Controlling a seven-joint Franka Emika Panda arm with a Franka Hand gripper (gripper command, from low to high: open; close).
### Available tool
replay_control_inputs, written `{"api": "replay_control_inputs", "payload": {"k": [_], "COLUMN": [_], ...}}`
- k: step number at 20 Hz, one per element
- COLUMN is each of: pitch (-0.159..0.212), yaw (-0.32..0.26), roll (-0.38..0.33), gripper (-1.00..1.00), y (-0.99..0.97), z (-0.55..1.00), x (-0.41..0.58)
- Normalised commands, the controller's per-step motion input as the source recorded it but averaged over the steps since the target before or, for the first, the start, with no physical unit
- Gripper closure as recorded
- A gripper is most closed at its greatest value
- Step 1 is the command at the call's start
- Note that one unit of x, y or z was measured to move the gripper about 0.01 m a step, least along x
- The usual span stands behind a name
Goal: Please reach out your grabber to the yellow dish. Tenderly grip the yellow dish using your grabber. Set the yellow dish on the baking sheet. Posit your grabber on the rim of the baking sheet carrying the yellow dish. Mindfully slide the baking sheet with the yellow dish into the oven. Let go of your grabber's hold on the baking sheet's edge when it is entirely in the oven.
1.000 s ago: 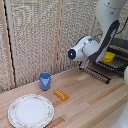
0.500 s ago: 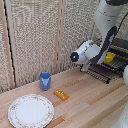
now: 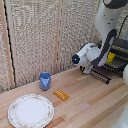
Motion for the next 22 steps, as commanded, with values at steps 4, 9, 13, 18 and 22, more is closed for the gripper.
{"api": "replay_control_inputs", "payload": {"k": [4,9,13,18,22], "pitch": [-0.006,0.035,0.168,0.154,0.107], "yaw": [-0.161,-0.093,-0.021,-0.026,-0.059], "roll": [0.0,0.013,0.047,0.045,0.052], "gripper": [1.0,1.0,1.0,1.0,1.0], "y": [0.0,-0.13,-0.4,-0.45,-0.49], "z": [0.0,0.17,0.61,0.74,0.84], "x": [0.014,0.196,0.278,0.318,0.301]}}
